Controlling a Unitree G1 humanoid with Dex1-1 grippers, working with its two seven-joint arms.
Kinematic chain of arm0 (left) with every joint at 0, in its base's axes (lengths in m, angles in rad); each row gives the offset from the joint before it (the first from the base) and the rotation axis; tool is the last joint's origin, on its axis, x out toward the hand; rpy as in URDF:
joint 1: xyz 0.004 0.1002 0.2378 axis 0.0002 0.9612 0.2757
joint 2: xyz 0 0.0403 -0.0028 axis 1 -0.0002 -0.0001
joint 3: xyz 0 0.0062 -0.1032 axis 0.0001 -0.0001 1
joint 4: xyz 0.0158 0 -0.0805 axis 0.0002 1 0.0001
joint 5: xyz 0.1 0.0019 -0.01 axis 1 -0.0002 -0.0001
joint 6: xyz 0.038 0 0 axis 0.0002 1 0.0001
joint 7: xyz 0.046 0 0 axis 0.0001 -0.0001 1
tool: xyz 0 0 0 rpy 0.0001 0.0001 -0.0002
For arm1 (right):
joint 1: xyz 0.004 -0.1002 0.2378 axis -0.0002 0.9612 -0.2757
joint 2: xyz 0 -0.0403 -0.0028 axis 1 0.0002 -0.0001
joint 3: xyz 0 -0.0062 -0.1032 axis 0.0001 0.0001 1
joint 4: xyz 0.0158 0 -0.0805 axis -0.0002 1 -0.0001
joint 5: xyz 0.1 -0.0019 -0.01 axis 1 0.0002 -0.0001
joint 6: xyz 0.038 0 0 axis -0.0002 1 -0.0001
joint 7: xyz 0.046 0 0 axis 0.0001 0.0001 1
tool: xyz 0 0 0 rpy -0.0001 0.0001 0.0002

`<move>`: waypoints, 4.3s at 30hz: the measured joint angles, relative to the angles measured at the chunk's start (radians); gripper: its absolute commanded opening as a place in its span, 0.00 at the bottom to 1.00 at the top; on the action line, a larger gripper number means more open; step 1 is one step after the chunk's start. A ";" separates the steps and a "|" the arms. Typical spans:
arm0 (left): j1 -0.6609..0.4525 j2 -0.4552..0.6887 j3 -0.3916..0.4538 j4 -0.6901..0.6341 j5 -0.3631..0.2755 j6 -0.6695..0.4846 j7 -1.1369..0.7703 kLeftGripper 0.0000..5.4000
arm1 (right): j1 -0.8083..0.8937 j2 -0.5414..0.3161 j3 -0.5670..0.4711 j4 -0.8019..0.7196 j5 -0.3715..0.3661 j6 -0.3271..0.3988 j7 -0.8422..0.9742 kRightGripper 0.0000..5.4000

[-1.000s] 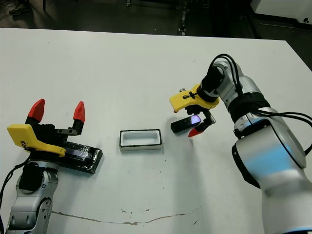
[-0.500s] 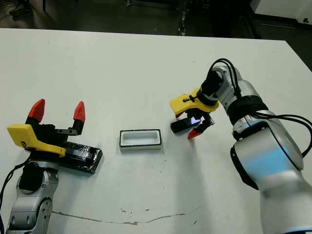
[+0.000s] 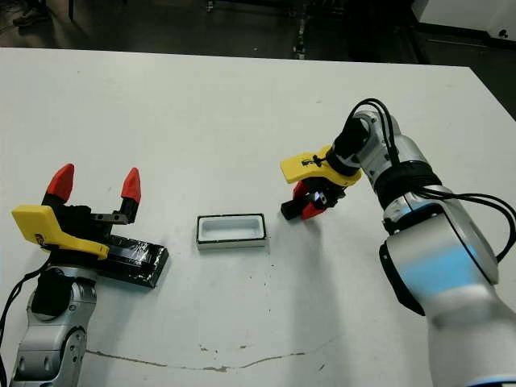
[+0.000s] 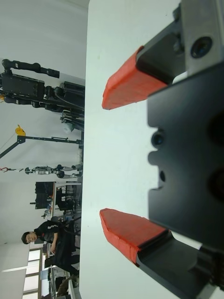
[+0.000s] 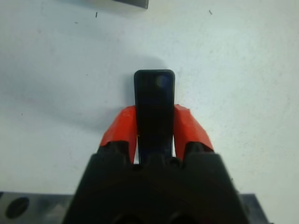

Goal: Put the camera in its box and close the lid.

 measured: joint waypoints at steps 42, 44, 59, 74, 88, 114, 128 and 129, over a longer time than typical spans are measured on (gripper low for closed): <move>0.003 -0.004 -0.002 0.000 0.004 -0.005 0.013 1.00 | 0.160 0.001 -0.270 -0.647 0.489 0.729 0.036 0.31; 0.003 -0.004 -0.002 0.001 0.005 -0.005 0.013 1.00 | 0.203 0.008 -0.256 -0.714 0.499 0.774 0.007 0.31; 0.004 -0.004 -0.002 -0.001 -0.001 -0.005 0.014 1.00 | 0.334 0.012 -0.186 -0.991 0.594 1.007 -0.157 0.31; 0.004 -0.004 -0.005 -0.004 0.003 -0.002 0.015 1.00 | 0.332 0.011 -0.111 -0.927 0.584 0.981 -0.180 0.31; 0.004 -0.004 -0.005 -0.005 0.003 -0.003 0.015 1.00 | 0.329 0.013 -0.099 -0.877 0.578 0.942 -0.178 0.31; 0.004 -0.004 -0.006 -0.004 0.016 -0.005 0.016 1.00 | 0.357 0.007 -0.049 -0.884 0.552 0.839 -0.159 0.31; 0.004 -0.004 -0.006 -0.003 0.014 -0.005 0.016 1.00 | 0.357 0.010 -0.042 -0.821 0.542 0.758 -0.159 0.31; 0.004 -0.004 -0.006 -0.003 0.014 -0.005 0.016 1.00 | 0.356 0.010 -0.042 -0.818 0.542 0.755 -0.159 0.31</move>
